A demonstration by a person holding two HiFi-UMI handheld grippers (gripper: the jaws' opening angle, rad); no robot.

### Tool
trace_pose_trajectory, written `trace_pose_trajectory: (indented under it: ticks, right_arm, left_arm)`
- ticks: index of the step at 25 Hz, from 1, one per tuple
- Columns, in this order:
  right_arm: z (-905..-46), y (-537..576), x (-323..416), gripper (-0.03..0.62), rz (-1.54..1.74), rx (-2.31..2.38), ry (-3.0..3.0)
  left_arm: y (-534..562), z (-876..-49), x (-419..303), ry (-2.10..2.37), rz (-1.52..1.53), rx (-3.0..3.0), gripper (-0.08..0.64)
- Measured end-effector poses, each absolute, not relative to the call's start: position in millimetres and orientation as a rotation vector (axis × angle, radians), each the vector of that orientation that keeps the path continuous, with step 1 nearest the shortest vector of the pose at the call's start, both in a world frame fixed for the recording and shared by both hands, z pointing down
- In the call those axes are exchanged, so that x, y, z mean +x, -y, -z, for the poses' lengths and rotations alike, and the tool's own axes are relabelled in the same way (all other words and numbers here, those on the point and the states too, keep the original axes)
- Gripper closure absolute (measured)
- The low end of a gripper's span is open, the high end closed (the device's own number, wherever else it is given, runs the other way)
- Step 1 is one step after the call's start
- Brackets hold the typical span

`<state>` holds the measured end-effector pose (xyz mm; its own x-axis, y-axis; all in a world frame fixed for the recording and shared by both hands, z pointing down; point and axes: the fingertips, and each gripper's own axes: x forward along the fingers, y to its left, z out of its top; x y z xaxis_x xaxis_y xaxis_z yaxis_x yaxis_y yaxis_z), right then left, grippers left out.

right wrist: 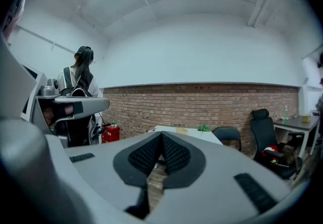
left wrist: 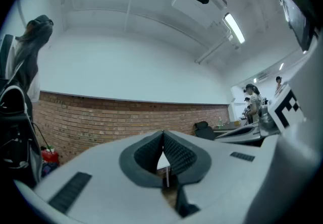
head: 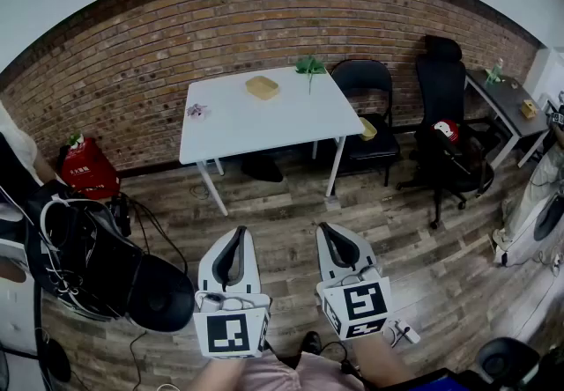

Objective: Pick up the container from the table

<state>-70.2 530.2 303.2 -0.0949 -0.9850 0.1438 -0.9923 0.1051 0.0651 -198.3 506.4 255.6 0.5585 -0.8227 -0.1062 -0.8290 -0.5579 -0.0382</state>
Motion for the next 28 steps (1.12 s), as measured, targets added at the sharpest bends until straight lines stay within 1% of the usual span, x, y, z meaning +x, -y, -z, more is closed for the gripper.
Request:
trace_pose_trajectory:
  ticks: [8, 9, 10, 11, 21, 28]
  right_arm:
    - [-303.0, -536.4, -59.9, 0.592, -0.072, 2.031, 2.217]
    - [-303.2, -536.2, -58.4, 0.575, -0.088, 2.026, 2.233]
    - [-303.8, -535.7, -57.6, 0.400, -0.110, 2.013, 2.256]
    - [-304.2, -535.4, -56.1, 0.350, -0.122, 2.003, 2.275]
    - [-302.5, -530.9, -22.4, 0.380, -0.066, 1.972, 2.292]
    - [-284.7, -506.1, 1.8, 0.387, -0.094, 1.937, 2.300]
  left_arm:
    - [-513.5, -257.5, -191.5, -1.435, -0.101, -2.688, 0.551]
    - [-514.1, -257.6, -190.4, -1.438, -0.097, -2.685, 0.551]
    - [-514.5, -258.1, -189.2, -1.438, -0.090, -2.679, 0.551]
    - [-514.7, -259.0, -188.1, -1.434, -0.076, -2.669, 0.551]
    - [-516.0, -265.2, -164.8, -1.491, -0.030, -2.620, 0.551]
    - [-494.8, -246.4, -150.9, -1.552, 0.001, -2.603, 0.551]
